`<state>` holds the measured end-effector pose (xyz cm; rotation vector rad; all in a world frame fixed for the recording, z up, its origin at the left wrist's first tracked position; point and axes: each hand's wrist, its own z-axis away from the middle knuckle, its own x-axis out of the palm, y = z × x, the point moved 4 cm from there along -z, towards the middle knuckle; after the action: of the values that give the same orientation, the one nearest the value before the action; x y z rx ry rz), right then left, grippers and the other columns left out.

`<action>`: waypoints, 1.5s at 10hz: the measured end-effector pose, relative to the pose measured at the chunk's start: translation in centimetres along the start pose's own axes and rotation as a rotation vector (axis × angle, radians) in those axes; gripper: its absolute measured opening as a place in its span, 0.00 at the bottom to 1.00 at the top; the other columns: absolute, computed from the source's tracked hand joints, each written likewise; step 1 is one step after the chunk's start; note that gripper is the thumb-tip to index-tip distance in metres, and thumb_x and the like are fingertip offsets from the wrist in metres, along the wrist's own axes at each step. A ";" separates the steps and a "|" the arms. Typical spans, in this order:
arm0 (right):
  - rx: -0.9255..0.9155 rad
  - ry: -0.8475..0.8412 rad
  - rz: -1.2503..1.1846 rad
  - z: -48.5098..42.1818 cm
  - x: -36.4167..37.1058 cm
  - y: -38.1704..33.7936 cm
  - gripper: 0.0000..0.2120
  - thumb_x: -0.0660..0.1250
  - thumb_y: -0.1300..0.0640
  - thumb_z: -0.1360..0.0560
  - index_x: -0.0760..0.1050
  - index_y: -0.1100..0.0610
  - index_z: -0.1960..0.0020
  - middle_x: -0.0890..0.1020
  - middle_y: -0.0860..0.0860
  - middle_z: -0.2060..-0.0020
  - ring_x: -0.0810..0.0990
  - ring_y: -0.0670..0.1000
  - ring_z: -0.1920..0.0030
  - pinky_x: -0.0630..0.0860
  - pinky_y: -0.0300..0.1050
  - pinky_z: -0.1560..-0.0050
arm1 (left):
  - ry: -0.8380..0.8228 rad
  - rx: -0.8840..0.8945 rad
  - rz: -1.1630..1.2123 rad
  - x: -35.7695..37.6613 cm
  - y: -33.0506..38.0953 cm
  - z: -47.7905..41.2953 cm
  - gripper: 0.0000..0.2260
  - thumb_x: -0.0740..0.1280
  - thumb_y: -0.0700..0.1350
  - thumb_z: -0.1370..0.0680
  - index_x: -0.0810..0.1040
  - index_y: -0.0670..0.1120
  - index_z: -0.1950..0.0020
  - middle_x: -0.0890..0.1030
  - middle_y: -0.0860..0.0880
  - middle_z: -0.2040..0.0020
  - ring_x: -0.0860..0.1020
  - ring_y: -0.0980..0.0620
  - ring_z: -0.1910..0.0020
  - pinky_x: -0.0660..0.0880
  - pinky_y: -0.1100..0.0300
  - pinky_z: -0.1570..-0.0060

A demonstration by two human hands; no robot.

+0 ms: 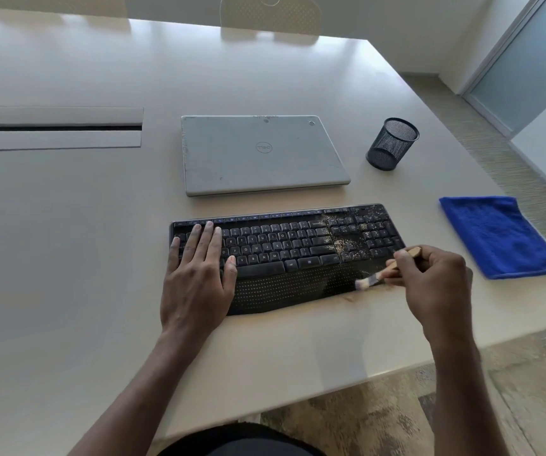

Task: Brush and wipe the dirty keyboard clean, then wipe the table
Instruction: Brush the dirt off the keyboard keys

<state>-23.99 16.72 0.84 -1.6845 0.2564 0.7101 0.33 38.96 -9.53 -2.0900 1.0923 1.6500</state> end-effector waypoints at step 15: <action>-0.086 0.037 -0.058 -1.6 -0.8 -0.6 0.07 0.69 0.58 0.19 0.84 0.57 0.53 0.87 0.52 0.62 0.88 0.51 0.62 0.86 0.54 0.54 | -0.011 -0.001 -0.008 0.2 -0.1 0.1 0.28 0.53 0.56 0.16 0.68 0.43 0.19 0.66 0.45 0.18 0.61 0.48 0.17 0.55 0.43 0.18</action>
<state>-23.80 15.21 1.93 -1.7815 0.2044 0.6549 0.38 38.99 -9.75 -2.0813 1.0790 1.6570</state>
